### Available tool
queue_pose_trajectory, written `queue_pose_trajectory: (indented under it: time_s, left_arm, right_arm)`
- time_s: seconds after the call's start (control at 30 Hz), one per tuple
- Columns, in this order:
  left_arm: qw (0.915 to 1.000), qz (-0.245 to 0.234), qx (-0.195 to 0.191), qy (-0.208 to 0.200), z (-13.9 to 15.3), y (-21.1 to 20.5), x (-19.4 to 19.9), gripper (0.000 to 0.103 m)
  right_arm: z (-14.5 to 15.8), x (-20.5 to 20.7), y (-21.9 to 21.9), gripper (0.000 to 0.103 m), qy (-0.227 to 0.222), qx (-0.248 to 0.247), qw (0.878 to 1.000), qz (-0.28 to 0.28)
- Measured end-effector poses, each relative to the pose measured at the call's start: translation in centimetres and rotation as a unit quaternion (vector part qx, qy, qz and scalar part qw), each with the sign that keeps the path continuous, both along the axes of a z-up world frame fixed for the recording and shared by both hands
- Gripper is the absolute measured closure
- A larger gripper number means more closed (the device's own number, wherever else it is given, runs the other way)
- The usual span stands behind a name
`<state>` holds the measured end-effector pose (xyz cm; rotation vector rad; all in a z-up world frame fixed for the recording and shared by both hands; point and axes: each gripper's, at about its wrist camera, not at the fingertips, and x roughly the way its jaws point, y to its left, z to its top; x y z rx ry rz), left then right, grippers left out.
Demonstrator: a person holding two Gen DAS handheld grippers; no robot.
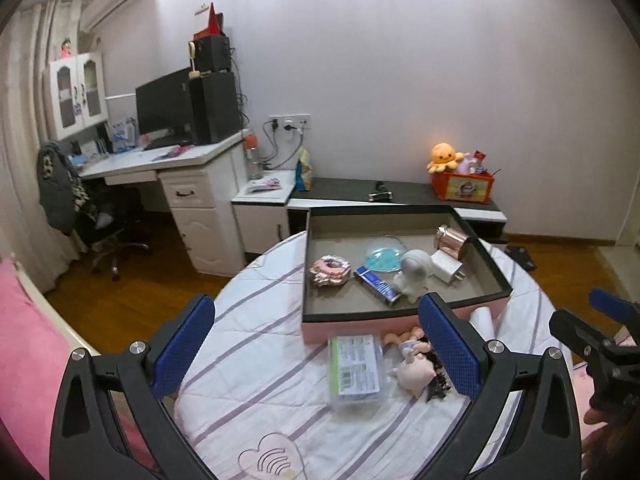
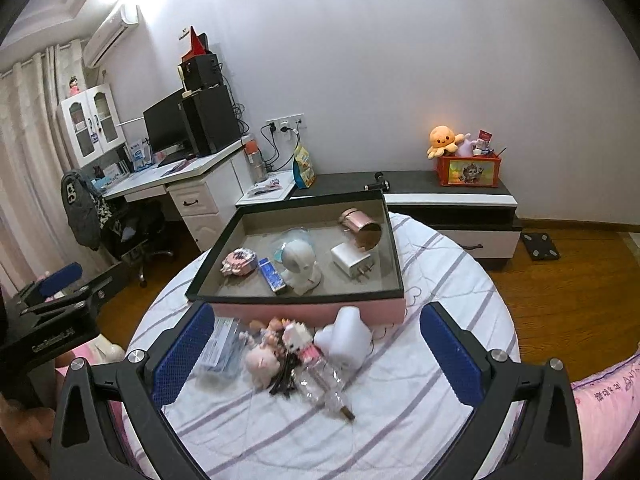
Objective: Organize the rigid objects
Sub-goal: 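Open both tools and withdraw them from the tray over the table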
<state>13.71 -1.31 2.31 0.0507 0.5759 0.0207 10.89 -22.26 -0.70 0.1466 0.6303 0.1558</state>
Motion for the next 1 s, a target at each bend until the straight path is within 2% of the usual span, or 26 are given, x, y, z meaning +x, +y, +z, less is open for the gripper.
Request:
queue_pose_trajectory:
  time_s: [0.23,1.0]
  left_arm:
    - [0.9999,0.013,0.009,0.005,0.0,-0.4,-1.3,0.0]
    - [0.9997,0.015,-0.016,0.007,-0.1,0.0,-5.2,0.0]
  right_arm:
    - [-0.4,-1.9,1.0,0.0,0.001,-0.012,1.0,0.004]
    - [-0.1,-4.7,2.7,0.0,-0.008,-0.042,0.999,0.009]
